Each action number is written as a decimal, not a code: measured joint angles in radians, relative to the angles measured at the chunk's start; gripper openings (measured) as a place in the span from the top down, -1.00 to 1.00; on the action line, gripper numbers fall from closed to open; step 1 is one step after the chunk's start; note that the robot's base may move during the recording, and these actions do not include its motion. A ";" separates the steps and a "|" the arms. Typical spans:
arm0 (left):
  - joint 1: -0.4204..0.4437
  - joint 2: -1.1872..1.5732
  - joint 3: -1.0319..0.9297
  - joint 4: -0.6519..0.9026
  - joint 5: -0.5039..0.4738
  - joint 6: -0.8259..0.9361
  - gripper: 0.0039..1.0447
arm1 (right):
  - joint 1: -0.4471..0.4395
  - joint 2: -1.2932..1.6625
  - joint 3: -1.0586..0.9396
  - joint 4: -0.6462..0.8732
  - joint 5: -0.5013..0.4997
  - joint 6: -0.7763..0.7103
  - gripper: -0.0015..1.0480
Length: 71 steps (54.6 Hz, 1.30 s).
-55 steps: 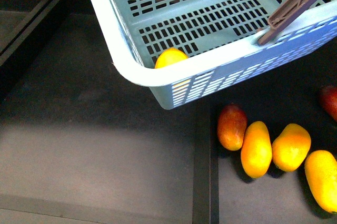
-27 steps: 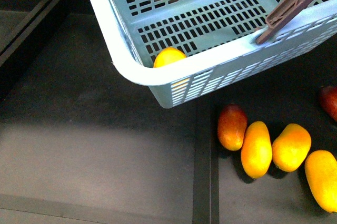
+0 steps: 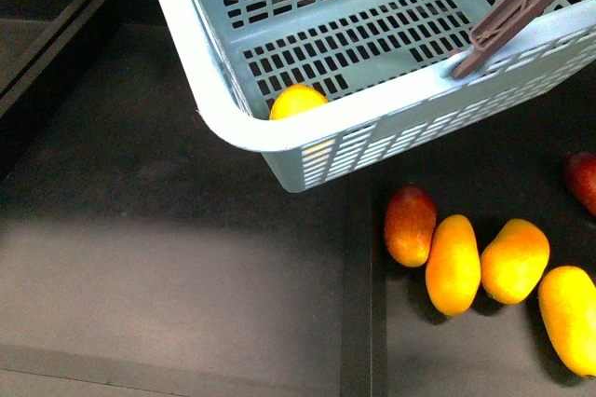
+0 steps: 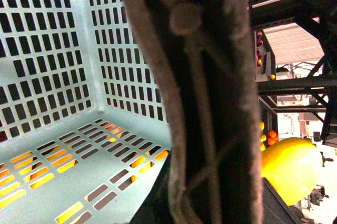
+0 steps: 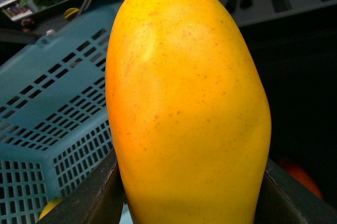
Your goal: Pick lemon and mango into basket
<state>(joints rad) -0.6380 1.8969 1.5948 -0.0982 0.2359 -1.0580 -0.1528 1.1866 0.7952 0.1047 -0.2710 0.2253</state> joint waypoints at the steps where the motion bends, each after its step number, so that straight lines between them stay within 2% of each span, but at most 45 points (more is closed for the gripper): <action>1: 0.000 0.000 0.000 0.000 0.000 0.001 0.91 | 0.028 0.012 0.007 0.009 0.018 0.000 -0.03; 5: 0.000 0.000 0.000 0.000 0.000 0.000 0.91 | 0.125 0.076 0.040 0.040 0.089 0.002 -0.03; 10: 0.000 0.000 0.000 0.000 0.001 -0.001 0.91 | 0.186 0.149 0.079 0.067 0.132 0.024 -0.03; 26: 0.000 0.000 0.000 0.000 0.000 0.000 0.91 | 0.292 0.354 0.222 0.069 0.296 0.048 -0.03; 28: 0.000 0.000 0.000 0.000 -0.001 -0.001 0.91 | 0.298 0.370 0.233 0.068 0.303 0.049 -0.07; 45: 0.002 0.000 0.000 0.000 0.001 0.001 0.91 | 0.300 0.323 0.235 0.056 0.317 0.053 -0.85; 49: 0.000 0.004 0.000 -0.001 0.005 -0.003 0.92 | 0.275 0.248 0.200 0.036 0.304 0.048 -0.82; 55: 0.001 0.004 0.000 -0.001 -0.003 -0.003 0.92 | 0.194 0.059 0.084 -0.054 0.317 0.022 -0.83; 56: 0.001 0.004 0.000 -0.001 -0.004 -0.002 0.92 | 0.181 0.029 0.058 -0.042 0.315 0.003 -0.81; 59: 0.001 0.004 0.000 -0.001 -0.002 0.000 0.92 | 0.155 -0.087 -0.079 0.147 0.287 -0.089 -0.58; 62: 0.001 0.004 0.000 -0.001 0.001 -0.002 0.92 | 0.153 -0.182 -0.181 0.267 0.275 -0.145 -0.38; 71: -0.002 0.004 0.000 -0.001 0.003 -0.005 0.92 | 0.153 -0.311 -0.406 0.377 0.271 -0.204 0.32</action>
<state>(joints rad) -0.6399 1.9007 1.5948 -0.0994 0.2390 -1.0634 0.0002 0.8761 0.3893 0.4812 0.0002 0.0208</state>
